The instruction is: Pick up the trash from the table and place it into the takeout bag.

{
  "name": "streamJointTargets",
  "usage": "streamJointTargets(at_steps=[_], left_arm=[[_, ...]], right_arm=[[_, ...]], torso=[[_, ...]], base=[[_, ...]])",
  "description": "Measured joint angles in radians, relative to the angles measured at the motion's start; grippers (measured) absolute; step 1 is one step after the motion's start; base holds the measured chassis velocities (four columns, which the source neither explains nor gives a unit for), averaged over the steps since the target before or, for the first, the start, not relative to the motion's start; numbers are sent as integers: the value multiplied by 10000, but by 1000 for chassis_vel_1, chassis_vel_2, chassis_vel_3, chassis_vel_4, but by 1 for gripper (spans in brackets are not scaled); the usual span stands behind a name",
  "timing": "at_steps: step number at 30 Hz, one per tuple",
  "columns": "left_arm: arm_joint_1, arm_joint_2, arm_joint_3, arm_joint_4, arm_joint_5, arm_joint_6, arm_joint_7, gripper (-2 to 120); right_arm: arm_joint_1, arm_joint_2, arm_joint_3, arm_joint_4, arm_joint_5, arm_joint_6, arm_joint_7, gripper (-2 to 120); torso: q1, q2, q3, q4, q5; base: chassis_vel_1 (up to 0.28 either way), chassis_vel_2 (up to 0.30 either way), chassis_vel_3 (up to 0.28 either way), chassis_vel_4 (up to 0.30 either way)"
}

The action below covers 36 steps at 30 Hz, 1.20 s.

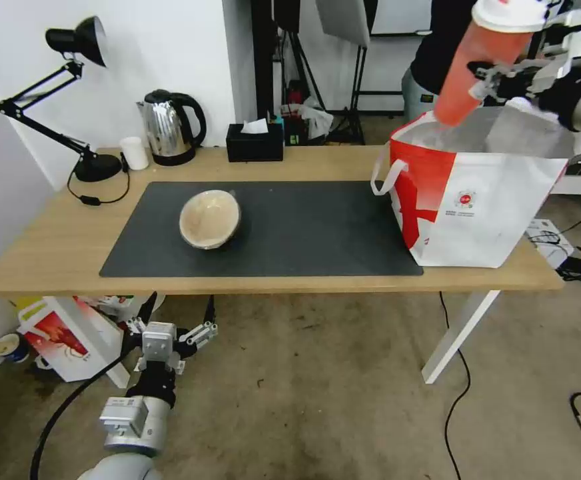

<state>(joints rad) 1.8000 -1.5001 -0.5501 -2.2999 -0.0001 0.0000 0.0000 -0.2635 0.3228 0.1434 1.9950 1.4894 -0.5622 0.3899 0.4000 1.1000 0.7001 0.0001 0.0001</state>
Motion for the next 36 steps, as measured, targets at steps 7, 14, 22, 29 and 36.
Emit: streamJointTargets(at_steps=[7,14,22,29,36], left_arm=[[0,0,0,0,0,0,0,100],[0,0,0,0,0,0,0,100],[0,0,0,0,0,0,0,100],[0,0,0,0,0,0,0,100],[0,0,0,0,0,0,0,100]], right_arm=[[-46,73,-116,-837,-885,121,-855,8],[-25,344,-364,-1627,-1367,209,-1140,8],[-78,898,-751,-2746,-2038,386,-1460,8],[-224,1240,-1035,-3216,-2543,516,-1628,8],[-371,1599,-1215,-3574,-2851,558,-1668,8]], torso=[[0,0,0,-1,0],[0,0,0,-1,-2],[1,-1,0,-2,0],[0,0,0,-1,-1],[0,0,0,-1,-2]], base=[[0,0,0,0],[0,0,0,0],[0,0,0,0],[0,0,0,0],[0,0,0,0]])
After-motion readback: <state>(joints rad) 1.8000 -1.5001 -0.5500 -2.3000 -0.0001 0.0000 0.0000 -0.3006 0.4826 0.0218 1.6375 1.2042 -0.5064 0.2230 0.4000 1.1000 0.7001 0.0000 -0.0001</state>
